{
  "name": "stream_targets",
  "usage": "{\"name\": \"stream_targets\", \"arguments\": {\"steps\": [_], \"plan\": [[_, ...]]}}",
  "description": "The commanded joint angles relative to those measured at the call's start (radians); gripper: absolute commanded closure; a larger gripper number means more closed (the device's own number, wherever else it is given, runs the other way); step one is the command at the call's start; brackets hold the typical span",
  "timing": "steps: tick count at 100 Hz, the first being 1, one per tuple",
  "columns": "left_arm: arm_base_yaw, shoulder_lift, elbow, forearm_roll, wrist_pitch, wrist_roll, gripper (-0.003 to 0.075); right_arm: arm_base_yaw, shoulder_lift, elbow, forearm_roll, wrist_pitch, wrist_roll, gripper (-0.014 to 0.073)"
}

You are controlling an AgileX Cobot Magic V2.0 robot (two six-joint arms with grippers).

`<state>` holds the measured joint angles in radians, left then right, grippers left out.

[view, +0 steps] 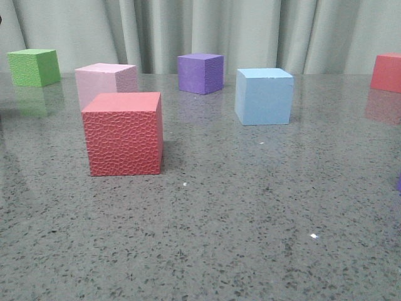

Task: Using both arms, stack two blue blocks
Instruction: 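Lower the left gripper onto the second light blue cube and grasp it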

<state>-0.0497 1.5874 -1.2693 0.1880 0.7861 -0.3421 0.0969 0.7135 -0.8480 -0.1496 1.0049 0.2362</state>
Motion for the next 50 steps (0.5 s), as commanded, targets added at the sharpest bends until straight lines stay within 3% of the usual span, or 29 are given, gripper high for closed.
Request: {"name": "stream_targets", "arguments": {"steps": [1,33,50], "plan": [[0.01,-0.022,-0.034,0.004,-0.052,-0.028,0.0117,-0.006,-0.004,-0.023,-0.012,-0.059,-0.008,-0.0006],[0.016,0.004,-0.034,0.006,-0.05,-0.028,0.0125,-0.006,-0.004,-0.023,-0.012,-0.059,-0.008,-0.0006],[0.016,0.008,-0.034,0.011,-0.046,-0.028,0.022,-0.006,-0.004,-0.023,-0.012,-0.059,-0.008,-0.0006]]}}
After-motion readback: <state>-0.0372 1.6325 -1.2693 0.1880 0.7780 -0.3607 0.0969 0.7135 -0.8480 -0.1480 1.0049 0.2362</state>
